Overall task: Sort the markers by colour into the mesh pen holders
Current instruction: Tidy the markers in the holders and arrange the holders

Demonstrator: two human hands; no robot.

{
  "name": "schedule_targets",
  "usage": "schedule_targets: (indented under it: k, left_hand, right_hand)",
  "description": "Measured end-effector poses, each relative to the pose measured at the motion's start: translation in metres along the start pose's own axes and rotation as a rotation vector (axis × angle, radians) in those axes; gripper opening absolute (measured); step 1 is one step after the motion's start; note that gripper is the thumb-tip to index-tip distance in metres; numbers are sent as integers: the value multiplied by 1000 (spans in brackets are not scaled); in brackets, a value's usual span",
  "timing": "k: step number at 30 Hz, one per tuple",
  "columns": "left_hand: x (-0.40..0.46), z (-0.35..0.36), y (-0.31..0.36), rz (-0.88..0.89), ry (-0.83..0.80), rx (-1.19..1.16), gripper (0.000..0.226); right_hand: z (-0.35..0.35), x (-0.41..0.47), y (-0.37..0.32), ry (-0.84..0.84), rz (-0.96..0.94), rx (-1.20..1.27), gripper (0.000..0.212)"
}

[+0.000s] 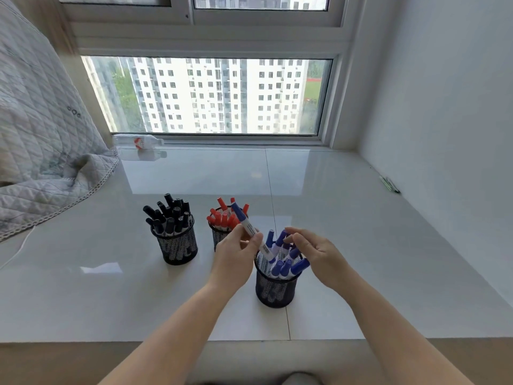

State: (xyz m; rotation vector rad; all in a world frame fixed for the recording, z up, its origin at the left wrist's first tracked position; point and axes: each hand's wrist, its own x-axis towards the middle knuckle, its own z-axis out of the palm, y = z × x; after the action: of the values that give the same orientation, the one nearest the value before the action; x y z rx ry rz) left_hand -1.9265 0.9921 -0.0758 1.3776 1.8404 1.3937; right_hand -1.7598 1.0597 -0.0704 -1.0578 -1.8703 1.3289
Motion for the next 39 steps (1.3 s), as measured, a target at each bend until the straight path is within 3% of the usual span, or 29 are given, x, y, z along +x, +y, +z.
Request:
schedule_targets:
  k: [3, 5, 9, 11, 18, 28, 35, 39]
  left_hand:
    - [-1, -1, -3, 17, 8, 47, 9]
    - [-2, -1, -4, 36, 20, 30, 27]
    - [-5, 1, -3, 99, 58, -40, 78]
    - [-5, 0, -4, 125, 76, -44, 93]
    - [-4, -2, -4, 236, 63, 130, 38]
    - [-16, 8, -25, 243, 136, 76, 6]
    - [-21, 11, -43, 256, 140, 63, 13]
    - [-29, 9, -54, 198, 65, 36, 35]
  right_hand:
    - [-1, -10, 3, 116, -37, 146, 51]
    - [1, -19, 12, 165, -59, 128, 77]
    - [17, -35, 34, 142, -67, -7, 87]
    - [28, -37, 43, 98, -40, -72, 98]
    - [54, -27, 53, 174, -43, 1, 97]
    - [71, -24, 55, 355, -36, -31, 83]
    - [81, -23, 64, 365, -21, 9, 84]
    - [85, -21, 76, 354, 25, -49, 77]
